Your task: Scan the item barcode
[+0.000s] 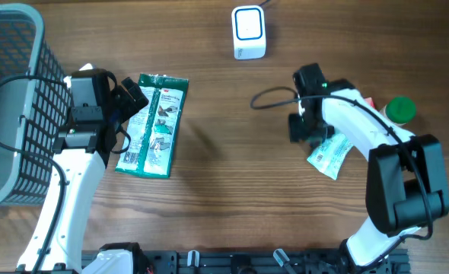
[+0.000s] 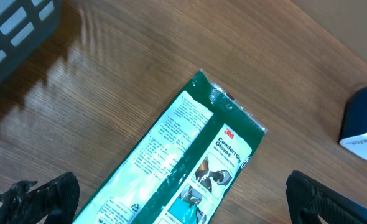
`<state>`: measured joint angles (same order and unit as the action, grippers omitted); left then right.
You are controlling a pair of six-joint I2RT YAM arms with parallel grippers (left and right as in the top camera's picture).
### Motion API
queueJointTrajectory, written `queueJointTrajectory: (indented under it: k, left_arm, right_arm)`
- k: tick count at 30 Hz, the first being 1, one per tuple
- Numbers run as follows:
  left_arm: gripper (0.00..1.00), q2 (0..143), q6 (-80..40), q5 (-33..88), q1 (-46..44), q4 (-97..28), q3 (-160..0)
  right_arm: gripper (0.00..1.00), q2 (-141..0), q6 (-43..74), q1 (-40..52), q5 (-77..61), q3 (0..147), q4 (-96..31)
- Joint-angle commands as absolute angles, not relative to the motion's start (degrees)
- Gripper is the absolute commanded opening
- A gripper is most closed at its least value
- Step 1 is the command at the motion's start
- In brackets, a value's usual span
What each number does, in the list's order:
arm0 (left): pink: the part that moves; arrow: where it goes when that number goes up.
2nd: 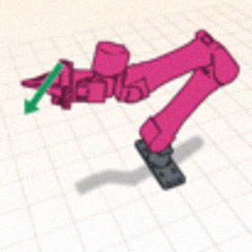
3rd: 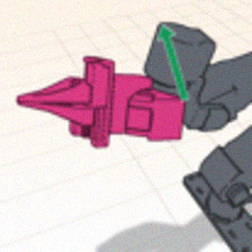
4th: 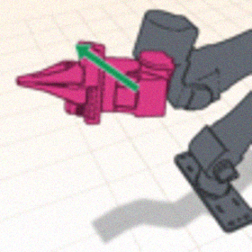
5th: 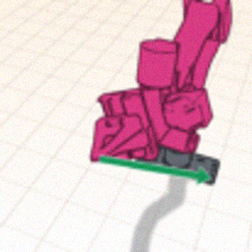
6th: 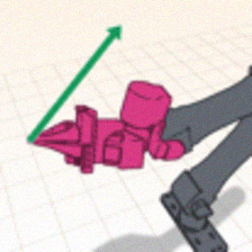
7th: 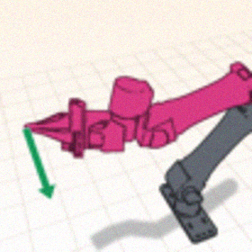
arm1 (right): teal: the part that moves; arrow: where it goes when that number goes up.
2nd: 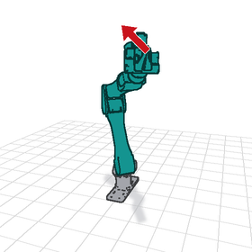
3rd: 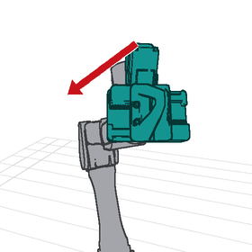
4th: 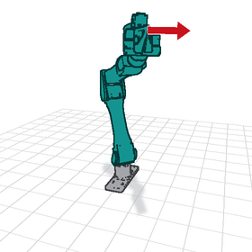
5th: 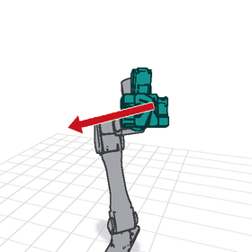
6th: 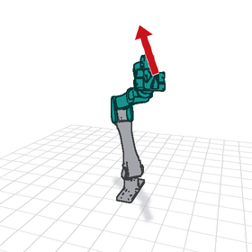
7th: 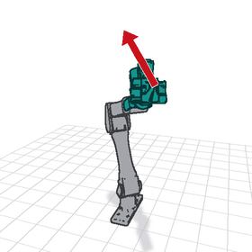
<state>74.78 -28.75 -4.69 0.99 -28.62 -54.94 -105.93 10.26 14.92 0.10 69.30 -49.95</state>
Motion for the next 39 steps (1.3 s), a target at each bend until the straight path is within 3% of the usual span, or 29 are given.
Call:
queueJointTrajectory:
  k: [1,4,7,14,15,16,17,18,22,27,32,39]
  left_arm:
    - [1.0,74.85,-28.27,-5.23,1.3,-28.49,-55.42]
    - [1.0,74.85,-28.27,-5.23,1.3,-28.49,-55.42]
    - [1.0,74.85,-28.27,-5.23,1.3,-28.49,-55.42]
    - [1.0,74.54,-29.95,-2.92,1.37,-20.95,-55.42]
    - [0.59,74.59,-25.56,-0.27,1.34,-20.99,-55.42]
    - [0.3,75.11,-21.58,2.15,1.34,-21.39,-55.42]
    - [0.2,76.4,-19.75,2.26,1.34,-22.55,-55.4]
    - [0.17,78.24,-19.27,0.84,1.34,-23.4,-55.4]
    - [0.18,88.84,-14.87,-6.72,1.87,-23.73,-55.4]
    - [0.2,99.31,-13.67,-6.76,2.85,-21.1,-55.4]
    - [0.25,102.87,-13.96,5.8,2.74,-23.09,-55.4]
    - [0.24,102.87,-21.08,22.85,-1.08,-28.56,-55.4]
  right_arm:
    - [0.64,-105.51,9.15,16.08,-20.01,75.94,-46.76]
    - [0.79,-105.54,12.05,16.19,-30.61,75.64,-39.97]
    - [1.0,-105.54,17.12,16.21,-30.28,75.61,-38.28]
    - [1.0,-105.54,17.12,16.21,-24.77,75.61,-36.45]
    - [1.0,-105.54,17.12,16.21,-23.81,75.61,-36.45]
    - [1.0,-105.54,17.1,16.21,-23.77,75.61,-36.45]
    - [1.0,-105.54,17.12,16.21,-23.77,75.61,-36.45]
    - [1.0,-105.54,17.12,16.21,-23.77,75.61,-36.45]
    - [1.0,-105.54,17.1,16.21,-23.77,75.61,-36.45]
    - [1.0,-105.54,17.12,16.21,-23.77,75.61,-36.4]
    - [1.0,-105.54,17.12,16.21,-23.77,75.61,-33.87]
    - [1.0,-105.54,17.12,16.21,-23.79,75.61,-37.36]
